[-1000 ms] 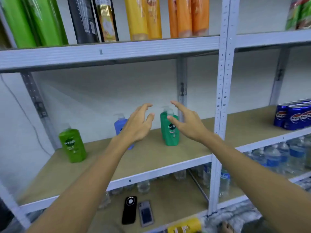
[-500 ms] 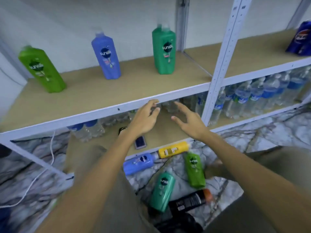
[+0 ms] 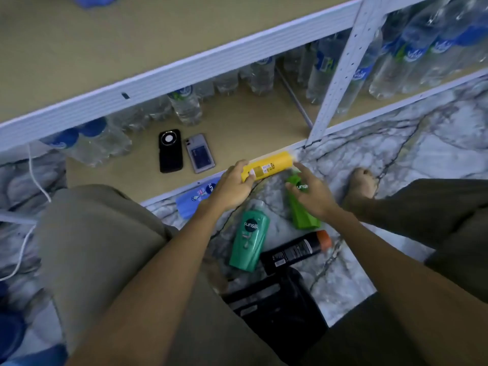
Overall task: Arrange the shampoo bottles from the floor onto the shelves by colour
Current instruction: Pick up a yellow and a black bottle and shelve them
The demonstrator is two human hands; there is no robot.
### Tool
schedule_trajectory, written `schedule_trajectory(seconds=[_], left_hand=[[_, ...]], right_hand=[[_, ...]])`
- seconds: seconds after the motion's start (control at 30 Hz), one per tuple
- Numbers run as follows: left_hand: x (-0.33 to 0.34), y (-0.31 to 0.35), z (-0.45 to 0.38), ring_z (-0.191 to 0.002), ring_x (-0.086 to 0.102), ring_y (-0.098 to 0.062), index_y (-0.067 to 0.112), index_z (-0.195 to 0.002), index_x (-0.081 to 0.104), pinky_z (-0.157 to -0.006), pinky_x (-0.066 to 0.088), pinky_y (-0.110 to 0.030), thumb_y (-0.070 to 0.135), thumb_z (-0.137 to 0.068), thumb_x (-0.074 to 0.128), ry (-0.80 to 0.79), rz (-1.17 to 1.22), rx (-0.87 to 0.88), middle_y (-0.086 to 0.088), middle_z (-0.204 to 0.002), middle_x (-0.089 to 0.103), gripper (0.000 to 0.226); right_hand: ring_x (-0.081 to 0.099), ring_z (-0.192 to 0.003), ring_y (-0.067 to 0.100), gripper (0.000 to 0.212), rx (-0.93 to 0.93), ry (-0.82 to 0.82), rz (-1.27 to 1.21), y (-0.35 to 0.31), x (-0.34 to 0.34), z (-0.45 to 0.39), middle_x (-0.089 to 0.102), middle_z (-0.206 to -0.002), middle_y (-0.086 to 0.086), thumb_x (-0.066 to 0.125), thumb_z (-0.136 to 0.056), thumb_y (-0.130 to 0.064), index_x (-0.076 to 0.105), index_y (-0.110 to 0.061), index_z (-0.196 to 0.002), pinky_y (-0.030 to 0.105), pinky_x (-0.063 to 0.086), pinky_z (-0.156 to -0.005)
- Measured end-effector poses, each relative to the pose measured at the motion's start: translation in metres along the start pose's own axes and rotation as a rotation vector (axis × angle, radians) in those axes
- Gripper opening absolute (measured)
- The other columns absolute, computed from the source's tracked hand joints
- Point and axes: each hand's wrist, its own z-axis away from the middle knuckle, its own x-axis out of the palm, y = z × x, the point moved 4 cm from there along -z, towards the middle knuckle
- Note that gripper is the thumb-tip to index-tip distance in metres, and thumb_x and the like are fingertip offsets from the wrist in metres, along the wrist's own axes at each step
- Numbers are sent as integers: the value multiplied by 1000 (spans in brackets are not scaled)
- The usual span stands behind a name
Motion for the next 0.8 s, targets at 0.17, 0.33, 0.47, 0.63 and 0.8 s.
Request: schedule_trajectory(seconds=[0.17, 0.33, 0.47, 0.63, 0.8], left_hand=[[30, -20, -37, -130, 46, -33, 30, -149, 33, -105, 42, -49, 41, -99, 47, -130, -153, -11, -10, -146, 44, 53], [47, -28, -78, -137, 38, -33, 24, -152, 34, -109, 37, -46, 35, -101, 49, -127, -244, -13, -12, -150, 40, 54], [68, -34, -104, -136, 39, -32, 21, -148, 41, -108, 37, -44, 28, -99, 52, -109, -229, 15, -11, -148, 43, 52], [90, -47, -130, -139, 35, -31, 18, -146, 45, -115, 29, -45, 19, -93, 56, -82, -260, 69, -10, -149, 42, 55], [100, -57, -142, -128, 37, -36, 24, -149, 41, -106, 36, -47, 22, -88, 62, -16, -334, 50, -14, -140, 42, 64]], right_hand=[[60, -120, 32, 64, 117, -14, -22, 40, 20, -13, 62, -135, 13, 64, -98, -34, 36, -22, -155, 28, 44, -92], [60, -118, 32, 67, 196, 30, -6, 77, 28, -32, 57, -139, 18, 69, -95, -28, 38, -19, -154, 25, 40, -83], [56, -118, 40, 71, 267, 77, 31, 103, 39, -44, 51, -137, 23, 72, -91, -25, 39, -18, -154, 36, 45, -96], [49, -126, 40, 78, 365, 112, 6, 134, 56, -52, 46, -139, 26, 73, -88, -27, 35, -25, -156, 37, 40, -106], [50, -120, 39, 85, 344, 95, 44, 145, 66, -56, 45, -136, 26, 77, -84, -24, 33, -28, -157, 31, 38, -99]])
